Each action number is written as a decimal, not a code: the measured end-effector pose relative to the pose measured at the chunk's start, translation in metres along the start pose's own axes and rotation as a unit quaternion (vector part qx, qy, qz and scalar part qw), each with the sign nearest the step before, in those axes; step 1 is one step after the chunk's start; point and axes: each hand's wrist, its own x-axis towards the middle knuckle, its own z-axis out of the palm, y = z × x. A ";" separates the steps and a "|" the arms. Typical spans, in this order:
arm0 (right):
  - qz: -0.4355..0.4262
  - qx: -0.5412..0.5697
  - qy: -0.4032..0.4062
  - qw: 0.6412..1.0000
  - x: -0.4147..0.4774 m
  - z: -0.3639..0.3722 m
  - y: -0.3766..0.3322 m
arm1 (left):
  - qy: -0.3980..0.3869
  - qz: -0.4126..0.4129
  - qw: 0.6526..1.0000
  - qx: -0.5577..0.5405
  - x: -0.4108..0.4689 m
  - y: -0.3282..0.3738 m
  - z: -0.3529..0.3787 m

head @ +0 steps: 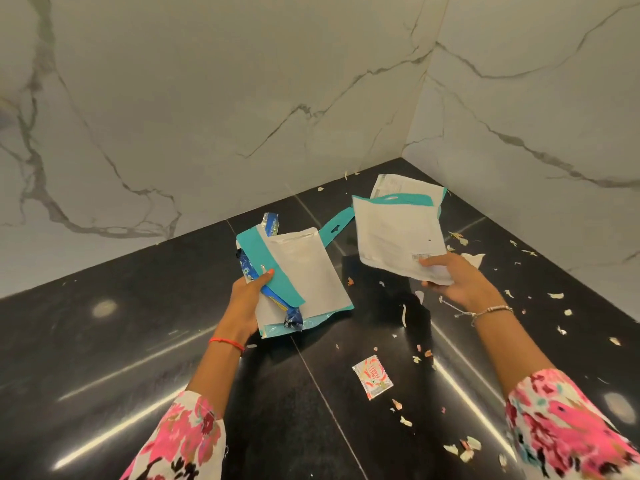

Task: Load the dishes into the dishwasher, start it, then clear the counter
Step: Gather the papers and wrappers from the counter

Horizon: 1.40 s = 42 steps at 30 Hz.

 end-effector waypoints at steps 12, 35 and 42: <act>-0.002 -0.183 -0.086 0.979 -0.020 0.071 0.040 | -0.048 0.001 0.999 -0.024 -0.014 -0.014 0.033; -0.298 -0.656 -0.074 0.689 0.118 0.124 0.016 | 0.014 -0.005 1.000 0.014 0.019 0.008 -0.019; -0.299 -0.744 -0.102 0.589 0.150 0.152 0.000 | 0.014 -0.007 1.000 0.016 0.025 0.010 -0.032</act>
